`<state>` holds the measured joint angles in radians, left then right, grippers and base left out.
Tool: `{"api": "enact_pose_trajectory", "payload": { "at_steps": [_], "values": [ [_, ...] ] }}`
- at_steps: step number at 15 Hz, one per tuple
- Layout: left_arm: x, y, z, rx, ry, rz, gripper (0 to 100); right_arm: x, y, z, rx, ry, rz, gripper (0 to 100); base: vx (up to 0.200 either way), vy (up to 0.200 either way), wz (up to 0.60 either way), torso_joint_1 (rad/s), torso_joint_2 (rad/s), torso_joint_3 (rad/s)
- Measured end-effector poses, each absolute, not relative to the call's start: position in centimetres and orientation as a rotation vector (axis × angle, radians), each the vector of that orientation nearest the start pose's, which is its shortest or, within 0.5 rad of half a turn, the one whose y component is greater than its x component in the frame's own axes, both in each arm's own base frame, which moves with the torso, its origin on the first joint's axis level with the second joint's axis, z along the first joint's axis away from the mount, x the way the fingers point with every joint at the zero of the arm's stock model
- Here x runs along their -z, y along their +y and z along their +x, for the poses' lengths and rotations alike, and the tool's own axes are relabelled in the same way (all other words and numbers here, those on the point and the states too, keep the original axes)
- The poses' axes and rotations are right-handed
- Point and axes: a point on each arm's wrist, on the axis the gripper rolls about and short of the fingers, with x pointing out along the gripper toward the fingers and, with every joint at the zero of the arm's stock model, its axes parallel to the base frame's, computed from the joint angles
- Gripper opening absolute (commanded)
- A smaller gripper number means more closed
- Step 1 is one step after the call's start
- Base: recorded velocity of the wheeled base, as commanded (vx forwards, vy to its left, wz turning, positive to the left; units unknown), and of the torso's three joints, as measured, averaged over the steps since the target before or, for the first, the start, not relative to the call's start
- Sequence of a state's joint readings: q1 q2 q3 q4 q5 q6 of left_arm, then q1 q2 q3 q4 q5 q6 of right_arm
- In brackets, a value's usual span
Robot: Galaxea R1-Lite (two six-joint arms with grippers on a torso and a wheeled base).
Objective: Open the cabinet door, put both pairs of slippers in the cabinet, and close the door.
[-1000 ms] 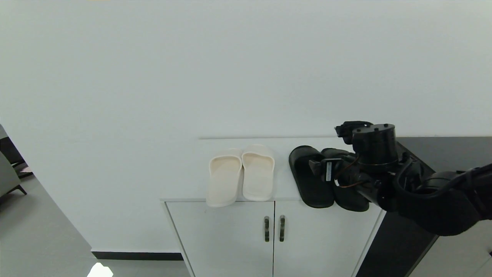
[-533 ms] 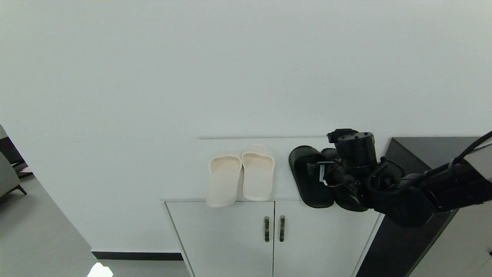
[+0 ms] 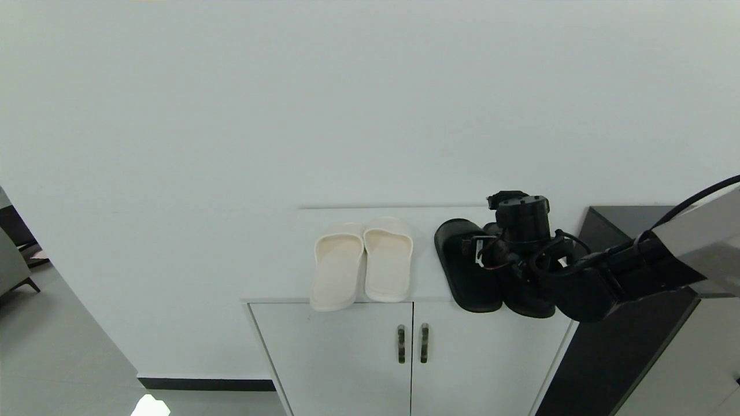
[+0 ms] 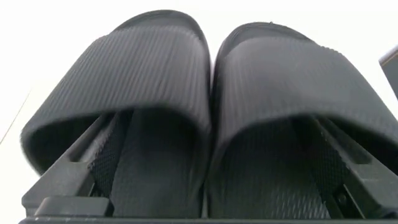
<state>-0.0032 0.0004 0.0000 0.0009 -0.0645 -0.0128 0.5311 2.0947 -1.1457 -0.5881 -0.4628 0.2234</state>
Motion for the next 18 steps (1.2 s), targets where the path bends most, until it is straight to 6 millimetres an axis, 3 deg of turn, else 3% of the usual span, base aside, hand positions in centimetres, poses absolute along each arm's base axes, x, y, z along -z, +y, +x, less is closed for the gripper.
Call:
{"api": "enact_pose_trajectory", "payload": {
  "at_steps": [2,3,9,12,15,18],
  "values": [
    [-7.5,-0.1,-2.3,0.067,0.002,-0.013,0,-12.5,19.6,36.4,-0.021,0.317,0.053,100,0.000,0.000,0.00,0.000,0.00,0.000],
    [-7.5,-0.1,-2.3,0.068,0.002,-0.014,0,-12.4,19.6,36.6,-0.019,0.316,0.053,0,0.000,0.000,0.00,0.000,0.00,0.000],
    [-7.5,-0.1,-2.3,0.067,0.002,-0.013,0,-12.1,19.8,37.1,-0.020,0.319,0.049,0,0.000,0.000,0.00,0.000,0.00,0.000],
    [-7.5,-0.1,-2.3,0.068,0.002,-0.013,0,-13.5,19.8,35.5,-0.083,0.313,0.064,0,0.000,0.000,0.00,0.000,0.00,0.000],
    [-7.5,-0.1,-2.3,0.067,0.002,-0.013,0,-16.4,20.0,30.9,-0.252,0.304,0.087,0,0.000,0.000,0.00,0.000,0.00,0.000],
    [-7.5,-0.1,-2.3,0.068,0.002,-0.013,0,-17.7,19.7,23.9,-0.468,0.336,0.084,0,0.000,0.000,0.00,0.000,0.00,0.000]
  ]
}}
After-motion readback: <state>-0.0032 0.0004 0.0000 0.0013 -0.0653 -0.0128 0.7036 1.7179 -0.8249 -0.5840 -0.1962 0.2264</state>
